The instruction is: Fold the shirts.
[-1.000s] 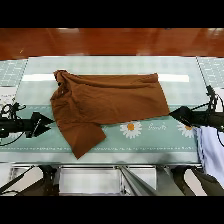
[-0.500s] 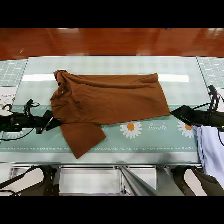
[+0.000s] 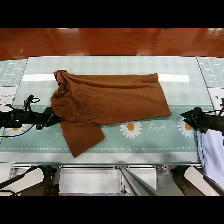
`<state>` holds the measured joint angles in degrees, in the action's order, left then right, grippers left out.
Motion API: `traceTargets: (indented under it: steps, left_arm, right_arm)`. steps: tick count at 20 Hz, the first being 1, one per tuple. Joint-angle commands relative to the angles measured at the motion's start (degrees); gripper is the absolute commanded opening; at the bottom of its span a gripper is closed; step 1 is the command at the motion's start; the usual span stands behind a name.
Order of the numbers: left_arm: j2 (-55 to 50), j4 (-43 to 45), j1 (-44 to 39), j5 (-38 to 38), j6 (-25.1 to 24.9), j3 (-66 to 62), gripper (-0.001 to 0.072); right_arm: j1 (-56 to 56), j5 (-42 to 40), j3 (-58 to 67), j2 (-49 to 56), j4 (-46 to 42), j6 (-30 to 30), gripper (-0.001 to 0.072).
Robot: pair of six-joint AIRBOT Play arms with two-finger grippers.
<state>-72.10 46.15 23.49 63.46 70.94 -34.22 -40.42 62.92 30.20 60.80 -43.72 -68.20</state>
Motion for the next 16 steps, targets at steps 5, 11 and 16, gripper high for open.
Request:
traceTargets:
  steps: [5, 11, 16]
  left_arm:
    - [0.0, 0.1, 0.0, 0.4, 0.0, -0.2, 0.0022]
    - [0.0, 0.1, 0.0, 0.4, 0.0, -0.2, 0.0022]
    - [0.0, 0.1, 0.0, 0.4, 0.0, -0.2, 0.0022]
  right_arm:
    - [7.3, -0.4, 6.1, 18.6, 8.3, 4.2, 0.0401]
    - [15.3, -4.9, 13.7, 25.9, 8.5, 0.0, 0.0400]
    - [21.6, -2.6, 19.7, 27.5, 8.8, 1.9, 0.0025]
